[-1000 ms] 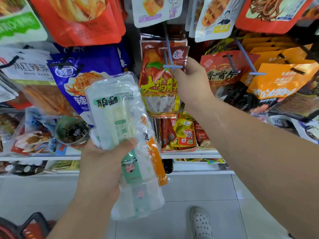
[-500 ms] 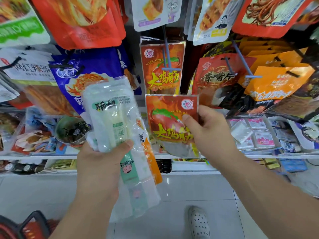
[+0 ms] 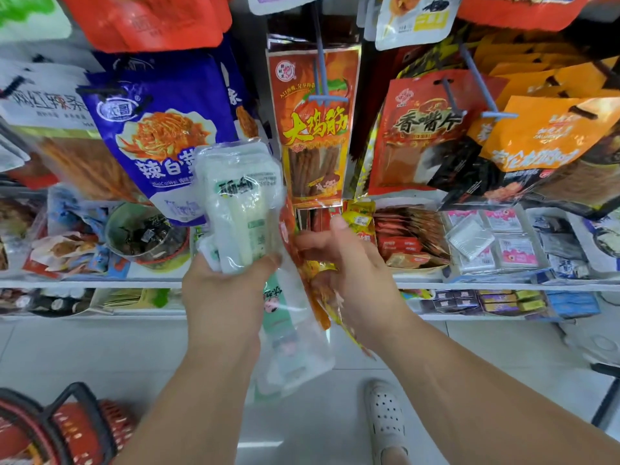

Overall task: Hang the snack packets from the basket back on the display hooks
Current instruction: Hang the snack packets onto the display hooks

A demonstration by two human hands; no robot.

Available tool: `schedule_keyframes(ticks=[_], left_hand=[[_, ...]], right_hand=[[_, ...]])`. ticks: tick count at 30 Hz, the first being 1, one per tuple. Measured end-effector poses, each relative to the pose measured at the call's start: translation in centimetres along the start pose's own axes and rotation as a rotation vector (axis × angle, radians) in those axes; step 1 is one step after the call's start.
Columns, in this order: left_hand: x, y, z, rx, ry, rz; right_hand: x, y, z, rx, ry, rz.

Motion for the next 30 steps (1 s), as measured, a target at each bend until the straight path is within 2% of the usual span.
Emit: schedule_keyframes(ticks=[2, 5, 8, 14, 16, 22, 24, 27, 30], left_hand=[[0.1, 0.0, -0.1, -0.012, -0.010, 0.007], [-0.2, 0.4, -0.3, -0.025, -0.013, 0.076], [-0.6, 0.8, -0.6, -0.056, -0.030, 0.148], [-1.0, 1.2, -0.9, -0.112, -0.066, 0.263], [-0.9, 1.3, -0.7, -0.105, -0.073, 0.283], [0.6, -0.7, 0.7, -0.080, -0.128, 0.054], [0.9, -1.1, 0.7, -0.043, -0.100, -0.004], [1.1, -1.8, 0.5, 0.011, -0.078, -0.065], [1.2, -2.4, -0.1, 0.026, -0.072, -0.086]], right_hand=[[0.4, -0.2, -0.1, -0.007, 0.024, 0.009], [1.5, -0.6, -0.1, -0.128, -0.056, -0.009], [2.6, -1.1, -0.7, -0.138, -0.060, -0.010], [4.3, -1.4, -1.2, -0.054, 0.027, 0.242], [4.7, -2.0, -0.2, -0.078, -0.008, 0.233], [5.7, -4.8, 1.1, -0.019, -0.032, -0.039], [6.1, -5.6, 1.6, -0.094, -0.080, -0.114], [6.6, -5.9, 3.0, -0.174, -0.166, -0.149], [6.6, -5.1, 4.7, -0.192, -0.237, -0.114]])
Point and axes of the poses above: each hand's wrist, its own x-axis towards the middle knuckle, its own y-axis out of the palm, z = x × y, the point moved 6 cm from there along x, towards the middle knuckle, and after that the axes turned 1 degree about -x, right-handed, at the moved point
